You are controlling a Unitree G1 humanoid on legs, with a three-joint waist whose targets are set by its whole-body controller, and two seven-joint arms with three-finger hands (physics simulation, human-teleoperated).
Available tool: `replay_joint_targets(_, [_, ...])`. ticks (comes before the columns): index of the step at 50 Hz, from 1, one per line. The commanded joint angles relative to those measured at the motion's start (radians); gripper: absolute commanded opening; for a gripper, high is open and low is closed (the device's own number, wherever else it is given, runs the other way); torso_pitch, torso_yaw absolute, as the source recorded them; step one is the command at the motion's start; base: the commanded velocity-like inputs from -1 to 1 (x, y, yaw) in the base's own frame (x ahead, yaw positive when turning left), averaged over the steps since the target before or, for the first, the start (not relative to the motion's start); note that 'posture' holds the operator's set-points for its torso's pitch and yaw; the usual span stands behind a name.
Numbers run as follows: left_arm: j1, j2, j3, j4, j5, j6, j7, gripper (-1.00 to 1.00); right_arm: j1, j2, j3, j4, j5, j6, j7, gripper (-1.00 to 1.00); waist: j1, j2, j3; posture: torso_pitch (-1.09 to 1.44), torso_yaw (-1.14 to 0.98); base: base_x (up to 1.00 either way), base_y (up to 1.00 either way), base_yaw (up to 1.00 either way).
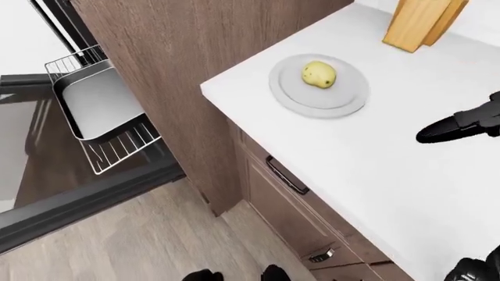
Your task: Pick the potato from the oven and place it on the plate on the counter.
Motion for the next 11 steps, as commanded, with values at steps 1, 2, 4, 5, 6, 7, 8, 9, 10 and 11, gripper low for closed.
replay_joint_targets(1, [0.022, 0.048, 0.086, -0.031, -0.074, -0.059, 0.033, 1.0, 0.017, -0.049, -0.072, -0.054, 0.071, 0.026, -0.006, 1.0, 0.001, -0.001, -0.025, 1.1, 0.0, 0.0, 0.0, 0.0])
replay_joint_targets(2, [0.047, 0.062, 0.121, -0.048, -0.084, -0.07, 0.035, 1.0, 0.05, -0.046, -0.117, -0.079, 0.1, 0.025, -0.014, 1.0, 0.0, -0.002, -0.021, 1.1, 0.0, 0.0, 0.0, 0.0])
replay_joint_targets(4, [0.088, 0.074, 0.165, -0.072, -0.107, -0.091, 0.044, 1.0, 0.11, -0.044, -0.191, -0.132, 0.161, 0.024, -0.024, 1.0, -0.002, -0.005, -0.013, 1.1, 0.0, 0.0, 0.0, 0.0])
replay_joint_targets(5, [0.11, 0.07, 0.19, -0.092, -0.113, -0.099, 0.046, 1.0, 0.137, -0.034, -0.234, -0.157, 0.186, 0.027, -0.039, 1.0, -0.002, -0.007, -0.011, 1.1, 0.0, 0.0, 0.0, 0.0])
replay_joint_targets(6, [0.13, 0.066, 0.219, -0.109, -0.121, -0.106, 0.052, 1.0, 0.16, -0.038, -0.279, -0.177, 0.215, 0.035, -0.043, 1.0, -0.002, -0.01, -0.009, 1.1, 0.0, 0.0, 0.0, 0.0])
replay_joint_targets(7, [0.148, 0.061, 0.24, -0.127, -0.117, -0.113, 0.051, 1.0, 0.172, -0.042, -0.316, -0.188, 0.243, 0.032, -0.062, 1.0, -0.002, -0.013, -0.009, 1.1, 0.0, 0.0, 0.0, 0.0])
replay_joint_targets(8, [0.165, 0.055, 0.253, -0.139, -0.109, -0.117, 0.047, 1.0, 0.193, -0.048, -0.346, -0.192, 0.27, 0.025, -0.074, 1.0, -0.001, -0.016, -0.007, 1.1, 0.0, 0.0, 0.0, 0.0])
replay_joint_targets(9, [0.178, 0.045, 0.268, -0.148, -0.114, -0.123, 0.052, 1.0, 0.21, -0.05, -0.377, -0.2, 0.298, 0.023, -0.086, 1.0, 0.0, -0.018, -0.004, 1.1, 0.0, 0.0, 0.0, 0.0])
replay_joint_targets(10, [0.191, 0.039, 0.293, -0.161, -0.105, -0.128, 0.051, 1.0, 0.231, -0.048, -0.41, -0.211, 0.323, 0.021, -0.095, 1.0, 0.0, -0.02, -0.002, 1.1, 0.0, 0.0, 0.0, 0.0])
replay_joint_targets(11, [0.206, 0.039, 0.326, -0.164, -0.116, -0.127, 0.055, 1.0, 0.253, -0.044, -0.441, -0.218, 0.343, 0.014, -0.106, 1.0, 0.0, -0.023, 0.0, 1.1, 0.0, 0.0, 0.0, 0.0])
